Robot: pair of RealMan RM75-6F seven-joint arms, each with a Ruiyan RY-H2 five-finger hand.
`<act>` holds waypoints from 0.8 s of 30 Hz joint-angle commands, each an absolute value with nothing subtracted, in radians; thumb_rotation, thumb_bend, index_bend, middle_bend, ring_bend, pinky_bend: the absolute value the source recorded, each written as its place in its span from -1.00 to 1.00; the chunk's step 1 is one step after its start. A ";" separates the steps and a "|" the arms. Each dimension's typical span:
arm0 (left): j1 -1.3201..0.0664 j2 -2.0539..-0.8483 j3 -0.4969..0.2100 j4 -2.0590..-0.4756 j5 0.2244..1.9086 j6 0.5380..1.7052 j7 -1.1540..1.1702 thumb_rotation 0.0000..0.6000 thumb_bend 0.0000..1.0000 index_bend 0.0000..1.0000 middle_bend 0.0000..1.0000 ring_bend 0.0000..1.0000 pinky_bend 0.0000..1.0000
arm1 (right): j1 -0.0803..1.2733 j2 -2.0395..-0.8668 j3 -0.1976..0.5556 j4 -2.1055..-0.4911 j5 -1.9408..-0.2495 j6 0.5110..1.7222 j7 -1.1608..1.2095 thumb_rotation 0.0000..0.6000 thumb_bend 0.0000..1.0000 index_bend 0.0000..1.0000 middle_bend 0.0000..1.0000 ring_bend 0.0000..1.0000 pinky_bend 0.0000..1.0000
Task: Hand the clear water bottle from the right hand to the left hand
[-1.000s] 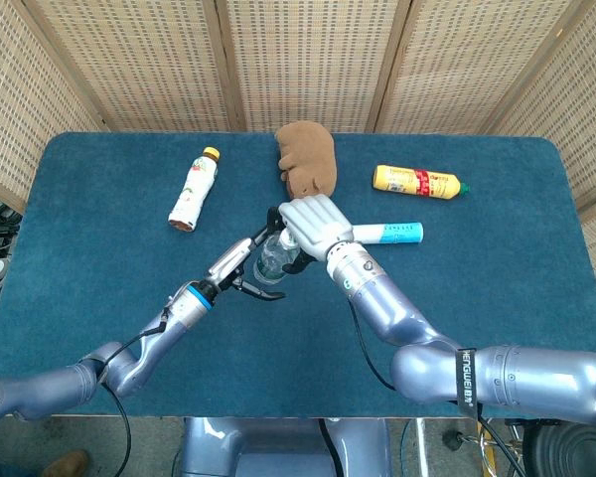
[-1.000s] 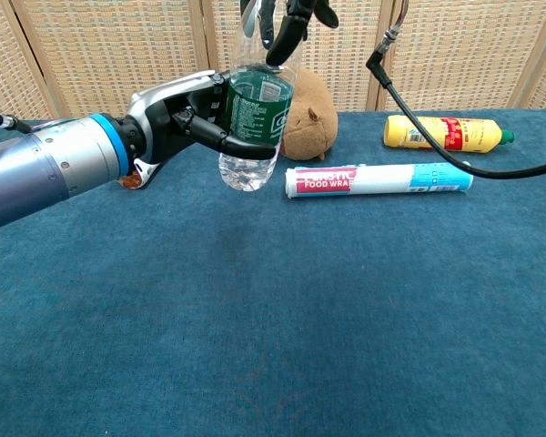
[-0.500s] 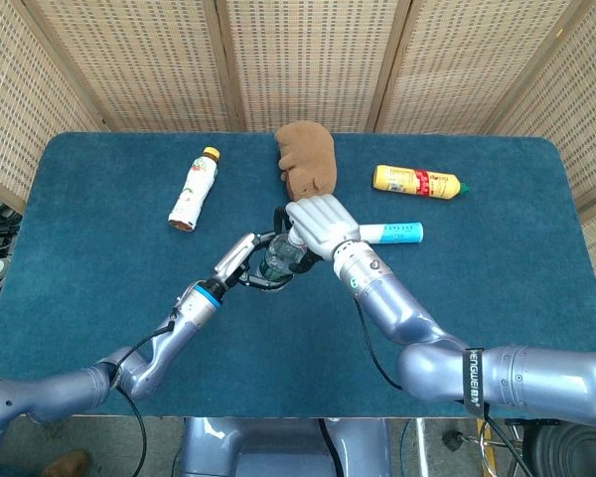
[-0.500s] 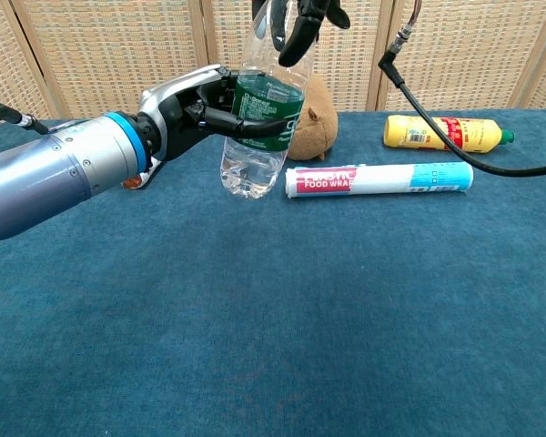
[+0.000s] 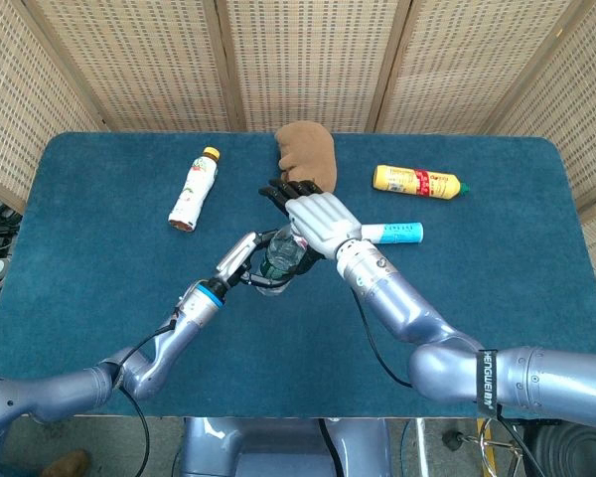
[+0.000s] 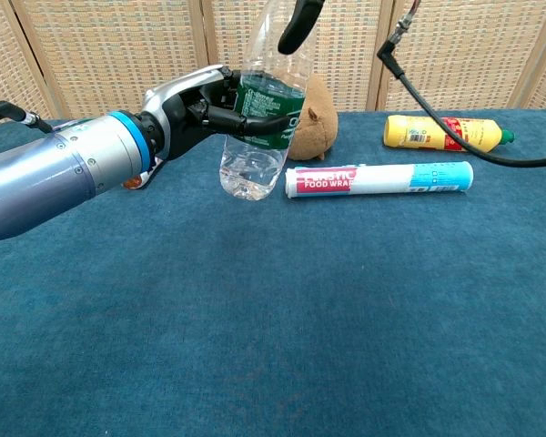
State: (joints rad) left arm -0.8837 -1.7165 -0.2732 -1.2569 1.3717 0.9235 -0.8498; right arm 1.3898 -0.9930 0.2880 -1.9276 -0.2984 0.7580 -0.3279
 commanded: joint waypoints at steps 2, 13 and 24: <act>-0.884 -1.716 -0.273 -1.257 1.371 0.921 -0.844 1.00 -0.01 0.43 0.08 0.10 0.02 | 1.383 -0.987 0.288 -1.927 -0.316 0.770 -0.323 1.00 -1.00 -1.00 -1.00 -1.00 -1.00; -0.849 -1.690 -0.256 -1.207 1.371 0.931 -0.880 1.00 0.00 0.44 0.09 0.10 0.02 | 1.210 -0.799 0.237 -2.004 -0.520 0.939 -0.336 1.00 -1.00 -1.00 -1.00 -1.00 -1.00; -0.789 -1.628 -0.209 -1.222 1.445 1.009 -0.990 1.00 0.00 0.44 0.09 0.11 0.02 | 0.761 -0.855 0.043 -1.823 -1.066 1.218 -0.131 1.00 -1.00 -1.00 -1.00 -1.00 -1.00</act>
State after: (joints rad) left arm -0.7952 -1.6355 -0.2157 -1.2152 1.4387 1.0026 -0.9837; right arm 0.9126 -0.8025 0.1342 -1.9318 -0.9019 1.1057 -0.2188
